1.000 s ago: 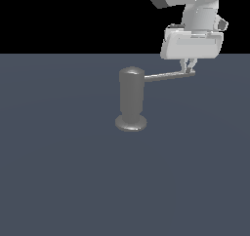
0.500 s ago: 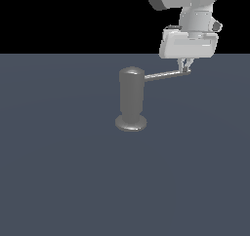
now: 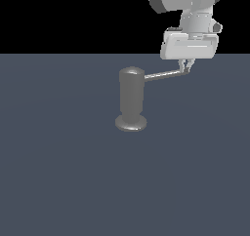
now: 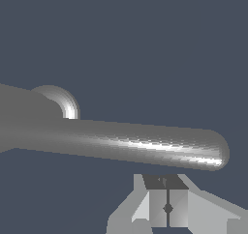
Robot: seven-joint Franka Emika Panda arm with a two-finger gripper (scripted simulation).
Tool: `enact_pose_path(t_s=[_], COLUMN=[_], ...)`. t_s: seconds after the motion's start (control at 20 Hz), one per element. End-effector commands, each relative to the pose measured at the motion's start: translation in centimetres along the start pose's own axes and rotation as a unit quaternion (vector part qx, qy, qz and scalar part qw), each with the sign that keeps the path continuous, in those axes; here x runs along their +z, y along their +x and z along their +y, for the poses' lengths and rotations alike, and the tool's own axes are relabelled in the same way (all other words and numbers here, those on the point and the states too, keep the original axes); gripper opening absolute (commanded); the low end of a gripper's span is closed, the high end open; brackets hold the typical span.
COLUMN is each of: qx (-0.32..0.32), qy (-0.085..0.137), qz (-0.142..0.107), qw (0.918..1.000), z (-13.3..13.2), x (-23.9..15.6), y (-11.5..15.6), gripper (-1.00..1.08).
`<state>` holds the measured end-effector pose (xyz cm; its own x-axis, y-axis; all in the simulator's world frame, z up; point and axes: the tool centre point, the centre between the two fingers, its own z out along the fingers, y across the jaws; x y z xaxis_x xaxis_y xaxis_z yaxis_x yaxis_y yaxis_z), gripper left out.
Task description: Turn on the faucet by rotating a designated handle.
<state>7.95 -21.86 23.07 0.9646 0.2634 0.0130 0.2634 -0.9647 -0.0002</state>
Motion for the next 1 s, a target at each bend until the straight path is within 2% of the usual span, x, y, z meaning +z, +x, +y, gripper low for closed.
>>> enact_pose_path(t_s=[0.0,0.95], qx=[-0.003,0.0], qy=[0.001,0.0], qz=[0.001,-0.002], qw=[1.0,1.0], z=[-1.7,-12.6], x=[0.1,0.4], y=[1.2,8.4], gripper=[-1.0,-1.0])
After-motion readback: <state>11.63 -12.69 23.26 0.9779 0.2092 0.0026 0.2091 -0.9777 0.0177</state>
